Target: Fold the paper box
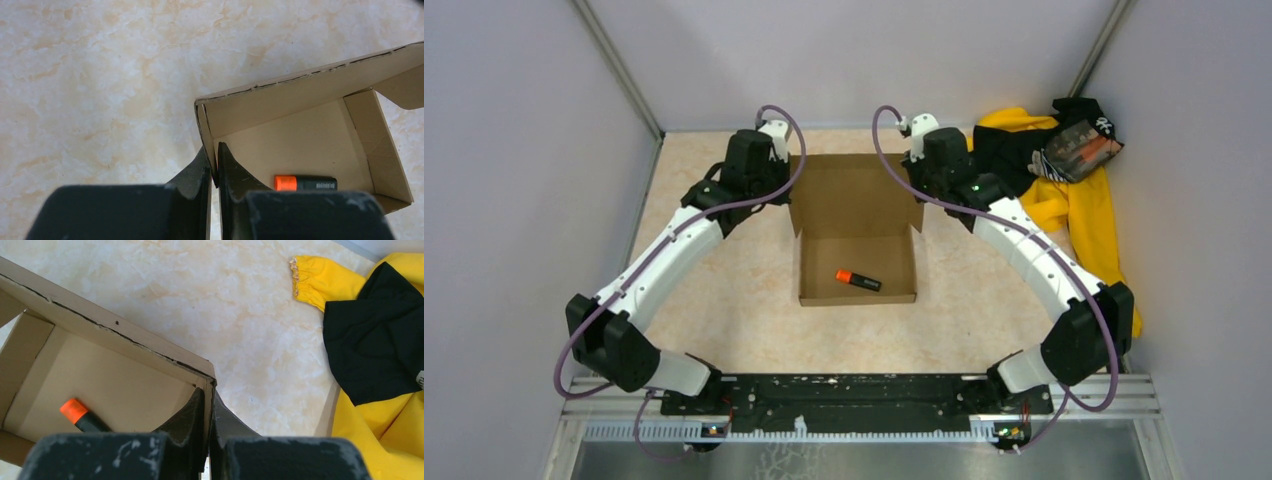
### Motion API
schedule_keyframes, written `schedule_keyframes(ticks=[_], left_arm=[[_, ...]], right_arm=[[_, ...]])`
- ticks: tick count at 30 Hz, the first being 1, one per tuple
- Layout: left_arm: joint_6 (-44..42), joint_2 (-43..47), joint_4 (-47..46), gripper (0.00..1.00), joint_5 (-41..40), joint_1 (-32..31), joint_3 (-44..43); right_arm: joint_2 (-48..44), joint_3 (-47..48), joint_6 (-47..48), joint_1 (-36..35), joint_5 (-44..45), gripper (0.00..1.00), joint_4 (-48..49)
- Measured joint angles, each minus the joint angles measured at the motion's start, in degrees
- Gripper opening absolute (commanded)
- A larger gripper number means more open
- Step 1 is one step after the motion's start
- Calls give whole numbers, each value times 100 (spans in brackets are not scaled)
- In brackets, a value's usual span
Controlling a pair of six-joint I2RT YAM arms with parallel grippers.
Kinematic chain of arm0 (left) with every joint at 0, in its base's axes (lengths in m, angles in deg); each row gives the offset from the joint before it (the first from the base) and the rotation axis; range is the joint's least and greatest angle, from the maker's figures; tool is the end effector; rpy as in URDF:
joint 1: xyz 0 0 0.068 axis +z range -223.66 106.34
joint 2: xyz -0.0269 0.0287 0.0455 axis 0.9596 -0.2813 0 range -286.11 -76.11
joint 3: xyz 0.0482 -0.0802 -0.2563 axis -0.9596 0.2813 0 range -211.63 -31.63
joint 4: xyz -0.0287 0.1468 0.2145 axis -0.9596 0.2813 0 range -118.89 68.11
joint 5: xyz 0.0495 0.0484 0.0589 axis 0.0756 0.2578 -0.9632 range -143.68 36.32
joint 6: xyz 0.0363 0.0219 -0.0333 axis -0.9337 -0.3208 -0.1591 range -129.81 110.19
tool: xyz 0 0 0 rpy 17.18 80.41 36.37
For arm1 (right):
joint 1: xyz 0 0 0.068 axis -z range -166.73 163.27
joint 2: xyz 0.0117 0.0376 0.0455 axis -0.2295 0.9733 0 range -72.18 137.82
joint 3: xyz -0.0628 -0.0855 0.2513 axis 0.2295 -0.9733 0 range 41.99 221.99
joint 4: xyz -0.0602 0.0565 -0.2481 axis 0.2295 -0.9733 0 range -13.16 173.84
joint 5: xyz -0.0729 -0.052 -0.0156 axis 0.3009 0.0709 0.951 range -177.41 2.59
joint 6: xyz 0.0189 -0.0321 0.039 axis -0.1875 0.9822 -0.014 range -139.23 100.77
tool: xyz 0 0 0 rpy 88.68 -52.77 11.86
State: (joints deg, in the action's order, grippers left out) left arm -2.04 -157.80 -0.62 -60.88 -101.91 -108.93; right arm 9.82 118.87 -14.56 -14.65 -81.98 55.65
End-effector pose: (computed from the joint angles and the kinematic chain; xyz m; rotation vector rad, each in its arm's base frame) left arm 0.2865 -0.1488 0.3569 0.3085 2.1226 -0.2341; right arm 0.2880 0.1488 0.3526 -0.5508 2.0805 0.1338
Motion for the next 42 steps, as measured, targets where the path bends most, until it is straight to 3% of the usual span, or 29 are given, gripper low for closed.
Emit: schedule_keyframes(ticks=[13, 27, 42], left_arm=[[319, -13, -350, 10, -437, -234, 31], [634, -437, -813, 9, -1088, -501, 9], [822, -564, -1075, 8, -1231, -531, 9]], right_arm=[[-7, -179, -671, -208, 1062, 0, 538], [-7, -490, -1276, -234, 1631, 0, 935], [155, -490, -1862, -258, 2046, 1, 1126]])
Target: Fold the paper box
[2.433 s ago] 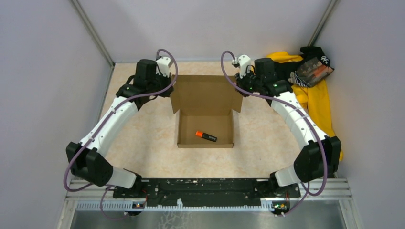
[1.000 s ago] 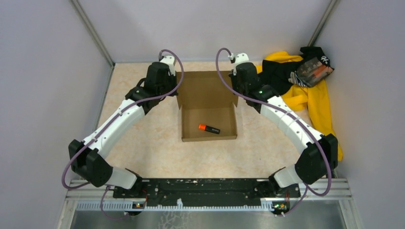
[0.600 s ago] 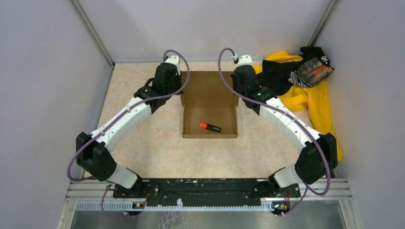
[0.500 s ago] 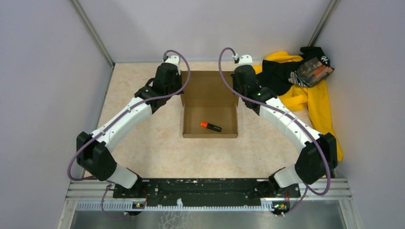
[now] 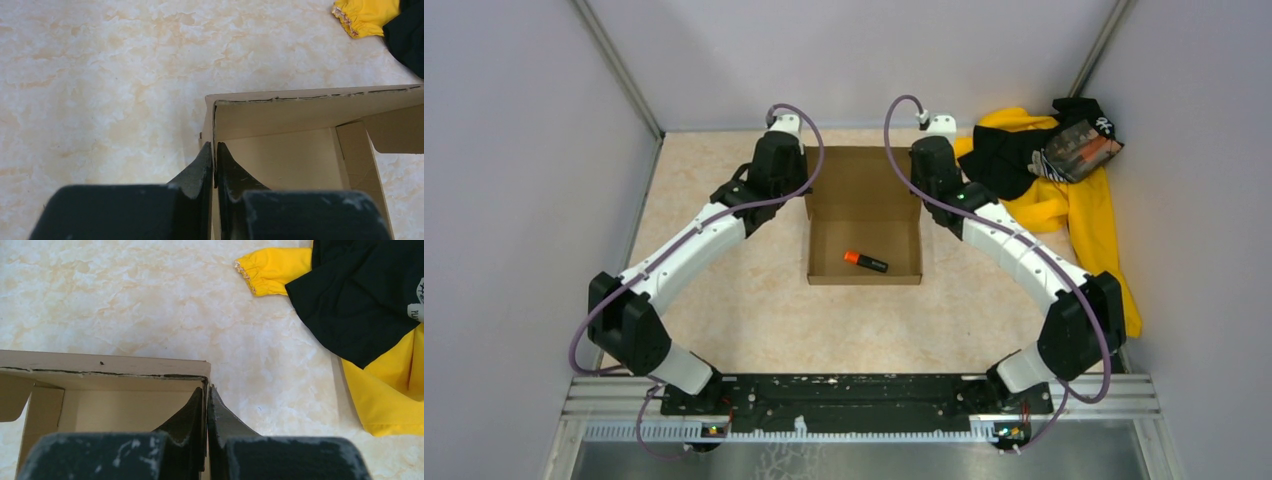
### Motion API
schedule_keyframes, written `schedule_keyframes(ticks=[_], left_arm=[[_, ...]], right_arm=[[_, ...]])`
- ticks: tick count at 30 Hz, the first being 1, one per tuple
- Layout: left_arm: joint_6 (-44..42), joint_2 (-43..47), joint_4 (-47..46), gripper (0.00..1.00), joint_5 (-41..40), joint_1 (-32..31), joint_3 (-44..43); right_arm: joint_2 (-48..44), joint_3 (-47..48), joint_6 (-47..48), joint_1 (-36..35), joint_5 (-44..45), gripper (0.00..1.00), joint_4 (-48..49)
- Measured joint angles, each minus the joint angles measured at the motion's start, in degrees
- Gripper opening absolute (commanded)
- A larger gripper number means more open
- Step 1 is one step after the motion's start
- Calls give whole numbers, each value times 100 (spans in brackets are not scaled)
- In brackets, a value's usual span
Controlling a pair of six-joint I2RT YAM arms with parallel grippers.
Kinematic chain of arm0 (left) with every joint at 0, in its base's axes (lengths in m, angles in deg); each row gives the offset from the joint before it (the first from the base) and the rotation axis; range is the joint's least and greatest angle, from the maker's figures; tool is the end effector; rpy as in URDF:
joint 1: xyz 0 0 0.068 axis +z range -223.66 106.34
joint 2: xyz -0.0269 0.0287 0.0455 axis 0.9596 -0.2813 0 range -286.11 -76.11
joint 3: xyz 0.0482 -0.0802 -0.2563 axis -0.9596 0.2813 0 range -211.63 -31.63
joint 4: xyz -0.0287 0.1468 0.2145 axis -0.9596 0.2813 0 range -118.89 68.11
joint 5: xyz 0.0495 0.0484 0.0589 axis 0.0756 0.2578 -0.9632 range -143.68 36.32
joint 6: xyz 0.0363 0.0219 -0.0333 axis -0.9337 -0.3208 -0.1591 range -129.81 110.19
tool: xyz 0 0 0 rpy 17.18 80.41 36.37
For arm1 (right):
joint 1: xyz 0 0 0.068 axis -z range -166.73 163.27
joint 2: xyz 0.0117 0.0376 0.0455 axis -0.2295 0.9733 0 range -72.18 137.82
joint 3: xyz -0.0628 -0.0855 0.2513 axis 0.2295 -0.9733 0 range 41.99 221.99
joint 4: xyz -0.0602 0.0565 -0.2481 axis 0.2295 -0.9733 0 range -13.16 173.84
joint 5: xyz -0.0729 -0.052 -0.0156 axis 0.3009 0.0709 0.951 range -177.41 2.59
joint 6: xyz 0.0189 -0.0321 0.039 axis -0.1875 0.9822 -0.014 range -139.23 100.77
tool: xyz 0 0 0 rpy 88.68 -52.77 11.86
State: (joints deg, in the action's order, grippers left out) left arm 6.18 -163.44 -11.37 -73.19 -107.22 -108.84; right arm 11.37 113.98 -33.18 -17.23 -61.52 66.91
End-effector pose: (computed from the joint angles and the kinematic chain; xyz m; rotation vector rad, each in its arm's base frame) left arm 0.3022 -0.1861 0.3434 0.1007 2.0265 -0.1967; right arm 0.2971 0.1569 0.3348 -0.0171 2.0143 0.0244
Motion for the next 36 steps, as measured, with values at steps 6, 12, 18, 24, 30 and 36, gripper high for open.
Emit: schedule_keyframes(ticks=[6, 12, 18, 24, 30, 36], left_arm=[[76, -22, -90, 8, -72, -33, 24], [111, -22, -361, 7, -153, -66, 181], [142, 2, -675, 7, -256, -107, 365], [164, 87, -896, 7, -352, -162, 560], [243, 153, -992, 6, -417, -214, 680], [326, 160, -1021, 7, -522, -271, 708]], right_arm=[[52, -26, -227, -11, 142, 1, 127], [50, -219, -374, -15, 299, 0, 439], [50, -400, -442, -20, 393, 0, 785], [31, -573, -474, -20, 448, 0, 1084], [4, -686, -474, -22, 457, 0, 1259], [-44, -789, -476, -42, 498, 0, 1368]])
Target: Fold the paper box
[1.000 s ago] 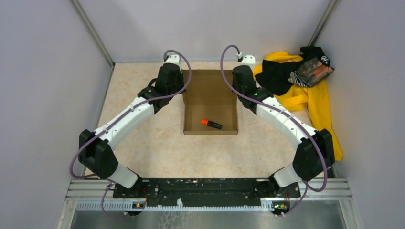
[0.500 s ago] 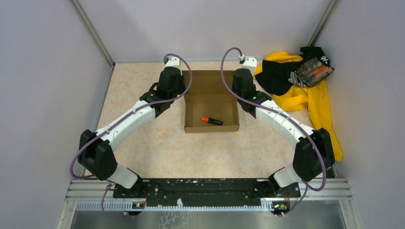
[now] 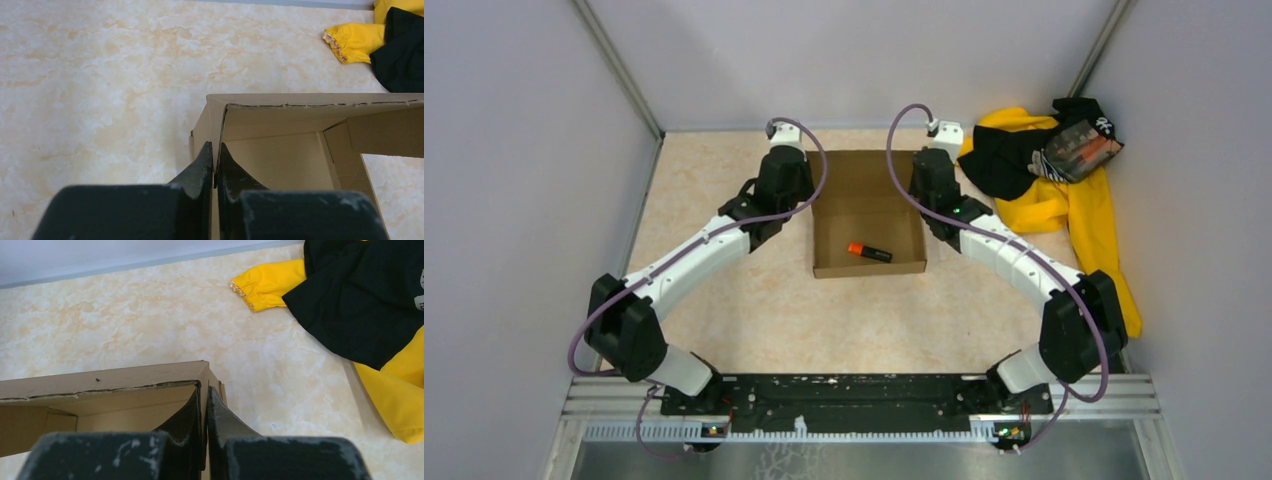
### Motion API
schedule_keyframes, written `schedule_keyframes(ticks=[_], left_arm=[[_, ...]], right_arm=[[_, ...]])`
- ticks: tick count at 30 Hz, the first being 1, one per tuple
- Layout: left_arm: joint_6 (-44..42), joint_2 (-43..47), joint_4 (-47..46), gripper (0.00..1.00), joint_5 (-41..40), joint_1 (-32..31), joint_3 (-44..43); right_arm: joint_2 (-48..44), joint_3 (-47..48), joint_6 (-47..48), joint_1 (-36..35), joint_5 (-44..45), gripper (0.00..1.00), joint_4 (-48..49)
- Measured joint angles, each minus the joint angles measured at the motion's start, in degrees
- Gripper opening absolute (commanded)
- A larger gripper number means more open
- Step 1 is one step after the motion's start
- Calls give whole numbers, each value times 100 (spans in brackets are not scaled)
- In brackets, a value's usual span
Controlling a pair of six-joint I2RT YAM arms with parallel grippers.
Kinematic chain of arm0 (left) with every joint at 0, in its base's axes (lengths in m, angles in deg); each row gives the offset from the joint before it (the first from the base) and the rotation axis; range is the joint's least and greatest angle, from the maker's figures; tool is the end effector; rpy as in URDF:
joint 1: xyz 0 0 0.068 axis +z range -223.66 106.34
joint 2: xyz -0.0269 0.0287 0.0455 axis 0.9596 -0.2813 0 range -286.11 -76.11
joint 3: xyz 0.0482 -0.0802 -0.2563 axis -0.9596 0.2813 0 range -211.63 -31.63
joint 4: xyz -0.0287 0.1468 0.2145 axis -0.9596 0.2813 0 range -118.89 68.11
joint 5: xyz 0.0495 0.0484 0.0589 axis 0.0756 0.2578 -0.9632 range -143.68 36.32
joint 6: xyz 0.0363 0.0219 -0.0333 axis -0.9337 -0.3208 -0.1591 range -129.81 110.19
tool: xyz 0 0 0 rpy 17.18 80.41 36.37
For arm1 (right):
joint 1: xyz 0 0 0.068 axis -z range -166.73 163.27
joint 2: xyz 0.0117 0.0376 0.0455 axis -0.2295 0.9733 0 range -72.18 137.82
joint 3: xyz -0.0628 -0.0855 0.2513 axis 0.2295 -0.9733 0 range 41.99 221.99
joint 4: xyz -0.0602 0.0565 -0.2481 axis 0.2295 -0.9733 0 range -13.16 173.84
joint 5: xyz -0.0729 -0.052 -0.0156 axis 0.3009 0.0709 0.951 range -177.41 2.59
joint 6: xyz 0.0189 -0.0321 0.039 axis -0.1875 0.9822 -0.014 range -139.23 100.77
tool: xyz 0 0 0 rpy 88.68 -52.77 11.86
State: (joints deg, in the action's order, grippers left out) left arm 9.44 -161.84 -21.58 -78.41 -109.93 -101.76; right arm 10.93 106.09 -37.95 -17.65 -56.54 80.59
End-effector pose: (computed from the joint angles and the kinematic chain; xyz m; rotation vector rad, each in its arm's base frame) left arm 0.2914 -0.1952 0.3273 0.0081 1.9385 -0.2202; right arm 0.2979 0.1571 0.3128 0.1460 1.8968 0.0581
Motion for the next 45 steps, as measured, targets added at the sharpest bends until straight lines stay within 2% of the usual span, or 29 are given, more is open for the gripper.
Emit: schedule_keyframes(ticks=[15, 29, 38, 45], left_arm=[[269, -68, 105, 13, -210, -173, -44], [409, -275, 337, 13, -264, -295, -44], [409, 28, 254, 13, -291, -514, 610], [437, 345, 81, 14, -291, -664, 1333]], right_arm=[[-55, -188, -92, -11, 96, 0, 175], [-81, -566, -195, -11, 127, 0, 240], [-282, -1067, -199, -52, 46, 1, 398], [-498, -1655, -238, -232, -61, 11, 433]])
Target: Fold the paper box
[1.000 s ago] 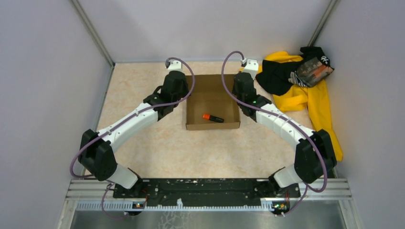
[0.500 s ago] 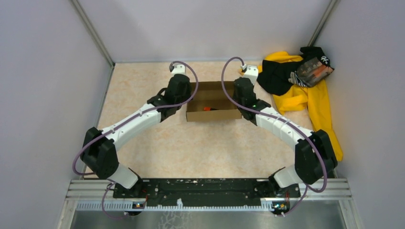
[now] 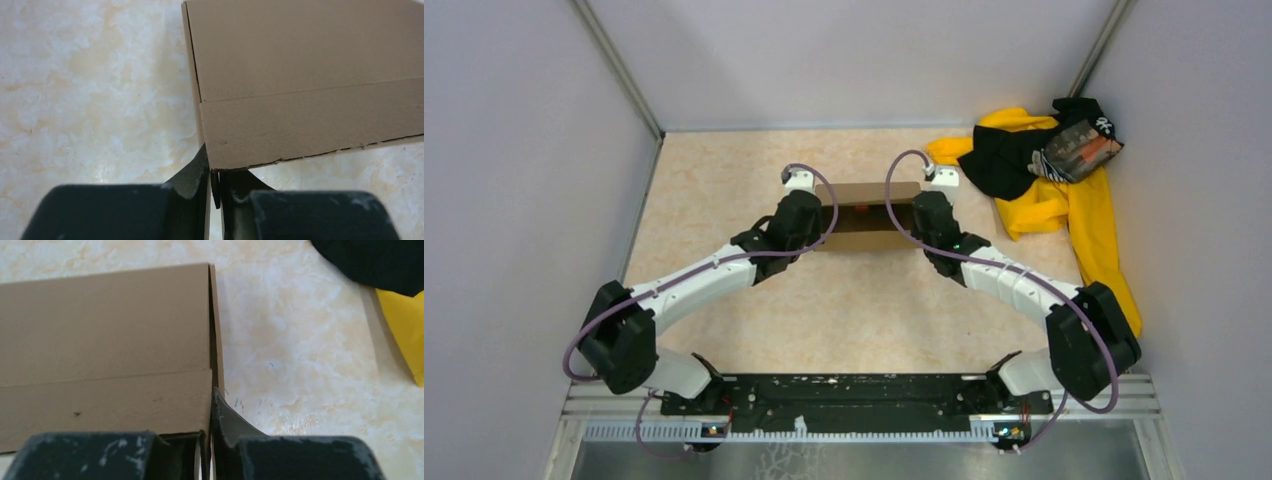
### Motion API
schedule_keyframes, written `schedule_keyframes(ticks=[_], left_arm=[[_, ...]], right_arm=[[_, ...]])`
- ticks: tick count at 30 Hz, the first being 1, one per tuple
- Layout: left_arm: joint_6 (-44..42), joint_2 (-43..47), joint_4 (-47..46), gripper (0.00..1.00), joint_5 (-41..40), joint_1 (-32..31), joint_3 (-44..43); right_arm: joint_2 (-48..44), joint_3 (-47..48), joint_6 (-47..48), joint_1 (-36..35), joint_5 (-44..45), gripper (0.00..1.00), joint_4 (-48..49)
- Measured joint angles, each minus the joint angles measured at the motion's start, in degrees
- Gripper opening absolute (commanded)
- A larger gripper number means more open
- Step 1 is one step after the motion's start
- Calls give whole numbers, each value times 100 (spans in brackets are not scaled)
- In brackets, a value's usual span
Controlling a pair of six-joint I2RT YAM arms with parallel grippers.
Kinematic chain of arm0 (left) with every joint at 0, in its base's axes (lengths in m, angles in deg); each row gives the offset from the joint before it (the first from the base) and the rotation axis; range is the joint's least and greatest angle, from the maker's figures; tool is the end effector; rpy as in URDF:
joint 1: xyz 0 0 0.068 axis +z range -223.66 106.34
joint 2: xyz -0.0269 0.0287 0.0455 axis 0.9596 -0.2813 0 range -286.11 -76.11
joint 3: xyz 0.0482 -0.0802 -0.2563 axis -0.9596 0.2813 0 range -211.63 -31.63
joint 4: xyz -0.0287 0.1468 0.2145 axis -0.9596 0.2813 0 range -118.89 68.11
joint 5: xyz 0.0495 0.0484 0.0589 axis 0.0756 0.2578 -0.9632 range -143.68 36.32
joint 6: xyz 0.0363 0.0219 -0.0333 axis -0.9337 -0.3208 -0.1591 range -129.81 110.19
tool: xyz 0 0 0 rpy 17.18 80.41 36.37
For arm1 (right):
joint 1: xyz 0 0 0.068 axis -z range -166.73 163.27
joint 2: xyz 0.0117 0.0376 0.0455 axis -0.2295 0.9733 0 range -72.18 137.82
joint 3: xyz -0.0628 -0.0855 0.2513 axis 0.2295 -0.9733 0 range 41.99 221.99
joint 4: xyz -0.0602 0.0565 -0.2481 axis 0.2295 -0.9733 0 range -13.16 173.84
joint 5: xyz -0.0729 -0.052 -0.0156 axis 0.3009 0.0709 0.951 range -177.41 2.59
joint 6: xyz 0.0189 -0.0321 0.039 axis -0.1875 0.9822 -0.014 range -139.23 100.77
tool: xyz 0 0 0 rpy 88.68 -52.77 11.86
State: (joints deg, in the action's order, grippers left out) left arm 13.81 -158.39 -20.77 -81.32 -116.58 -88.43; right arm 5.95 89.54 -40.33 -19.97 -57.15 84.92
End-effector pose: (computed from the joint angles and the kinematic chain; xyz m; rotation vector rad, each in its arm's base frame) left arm 0.2452 -0.2054 0.2655 0.0779 2.0870 -0.1831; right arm 0.2594 0.1485 0.2472 0.1014 2.0079 0.0510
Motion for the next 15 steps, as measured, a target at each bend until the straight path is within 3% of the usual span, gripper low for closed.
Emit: schedule_keyframes(ticks=[8, 12, 15], left_arm=[[83, 214, -55, 16, 2, -157, 442], [125, 216, -98, 19, 26, -212, 557], [149, 216, -105, 37, 76, -251, 621]], right_arm=[[-284, -459, -22, -155, -273, 26, -87], [-564, -723, -59, -166, -450, 43, -125], [-787, -911, -85, -186, -579, 61, -199]])
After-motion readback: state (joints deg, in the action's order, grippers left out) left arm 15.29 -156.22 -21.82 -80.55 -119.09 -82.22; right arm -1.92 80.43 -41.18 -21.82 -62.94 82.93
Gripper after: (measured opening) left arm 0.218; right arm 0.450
